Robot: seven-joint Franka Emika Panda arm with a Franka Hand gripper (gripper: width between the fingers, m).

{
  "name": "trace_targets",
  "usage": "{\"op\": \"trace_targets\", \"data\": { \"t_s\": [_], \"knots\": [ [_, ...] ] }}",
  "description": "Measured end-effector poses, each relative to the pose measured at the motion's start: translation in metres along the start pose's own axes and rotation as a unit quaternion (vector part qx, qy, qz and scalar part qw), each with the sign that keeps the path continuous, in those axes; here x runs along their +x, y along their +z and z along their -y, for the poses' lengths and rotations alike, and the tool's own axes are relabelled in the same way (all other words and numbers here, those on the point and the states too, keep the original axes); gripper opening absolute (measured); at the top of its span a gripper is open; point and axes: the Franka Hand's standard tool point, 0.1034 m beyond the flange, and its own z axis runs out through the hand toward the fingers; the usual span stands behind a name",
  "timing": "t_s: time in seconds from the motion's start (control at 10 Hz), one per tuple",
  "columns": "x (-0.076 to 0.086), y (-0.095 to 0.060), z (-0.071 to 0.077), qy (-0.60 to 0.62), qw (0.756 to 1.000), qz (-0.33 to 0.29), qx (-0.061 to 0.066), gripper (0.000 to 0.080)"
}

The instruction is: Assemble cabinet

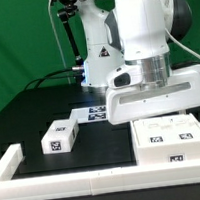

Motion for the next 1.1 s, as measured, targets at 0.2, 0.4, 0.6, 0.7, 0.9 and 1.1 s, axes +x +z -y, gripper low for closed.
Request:
{"op": "trace_targets", "data": {
  "t_s": [0.2,0.4,0.6,0.7,0.9,1.1],
  "knots": [
    [0.003,0.000,0.001,-0.001,1.000,-0.006,0.001,0.0343],
    [0.003,0.000,-0.003,-0.008,1.000,-0.006,-0.001,0.0086],
    [0.001,0.001,-0.004,-0.020,1.000,-0.004,-0.002,0.0019],
    [0.001,0.000,-0.005,-0.026,1.000,-0.004,-0.002,0.0006],
    [0.002,-0.009,-0.006,-0.039,0.999,-0.008,-0.004,0.0002],
    [0.000,-0.031,-0.002,-0.046,0.999,-0.015,-0.006,0.0002]
  ]
}}
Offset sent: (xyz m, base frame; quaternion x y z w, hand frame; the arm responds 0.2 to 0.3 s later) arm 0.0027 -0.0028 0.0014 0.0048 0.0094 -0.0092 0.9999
